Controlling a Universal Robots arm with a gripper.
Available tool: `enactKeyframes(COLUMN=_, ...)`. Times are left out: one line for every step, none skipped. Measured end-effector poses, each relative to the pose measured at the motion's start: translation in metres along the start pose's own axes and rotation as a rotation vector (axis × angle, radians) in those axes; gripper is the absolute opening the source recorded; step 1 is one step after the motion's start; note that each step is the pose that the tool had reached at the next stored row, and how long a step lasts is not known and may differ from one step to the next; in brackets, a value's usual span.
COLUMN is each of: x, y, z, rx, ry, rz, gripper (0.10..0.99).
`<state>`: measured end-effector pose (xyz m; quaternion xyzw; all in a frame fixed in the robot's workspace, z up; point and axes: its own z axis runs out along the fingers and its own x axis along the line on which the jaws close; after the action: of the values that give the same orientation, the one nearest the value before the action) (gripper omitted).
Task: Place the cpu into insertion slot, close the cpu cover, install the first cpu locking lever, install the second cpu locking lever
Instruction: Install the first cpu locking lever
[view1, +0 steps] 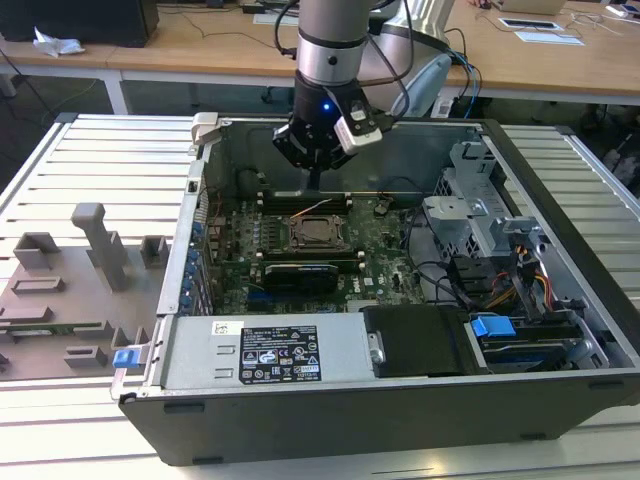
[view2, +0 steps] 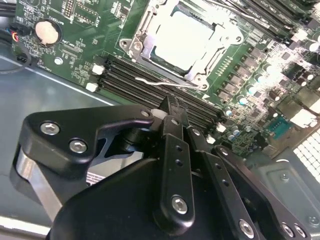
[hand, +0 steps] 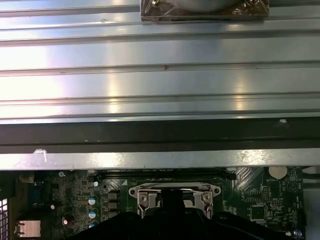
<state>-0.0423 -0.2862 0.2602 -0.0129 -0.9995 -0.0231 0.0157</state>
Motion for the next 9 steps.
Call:
enactKeyframes(x=0.0, y=0.0, z=0.0008, rx=0.0, ry=0.0005, rz=0.0, gripper=0.106)
enactKeyframes(x=-0.0002, y=-0.0002, z=0.0039, rx=0.0, ry=0.0022, rz=0.0, gripper=0.106)
enactKeyframes(x=-0.0003, y=-0.0003, z=0.0063, rx=0.0, ry=0.0032, rz=0.0, gripper=0.106)
enactKeyframes(x=-0.0003, y=-0.0004, z=0.0077, rx=0.0, ry=0.0037, rz=0.0, gripper=0.106)
enactKeyframes(x=-0.0005, y=-0.0005, z=0.0106, rx=0.0, ry=0.0045, rz=0.0, gripper=0.106)
enactKeyframes(x=-0.0006, y=-0.0006, z=0.0134, rx=0.0, ry=0.0053, rz=0.0, gripper=0.106)
enactKeyframes(x=-0.0006, y=-0.0007, z=0.0161, rx=0.0, ry=0.006, rz=0.0, gripper=0.106)
enactKeyframes(x=-0.0007, y=-0.0008, z=0.0176, rx=0.0, ry=0.0063, rz=0.0, gripper=0.106)
enactKeyframes(x=-0.0007, y=-0.0011, z=0.023, rx=0.0, ry=0.0065, rz=0.0, gripper=0.106)
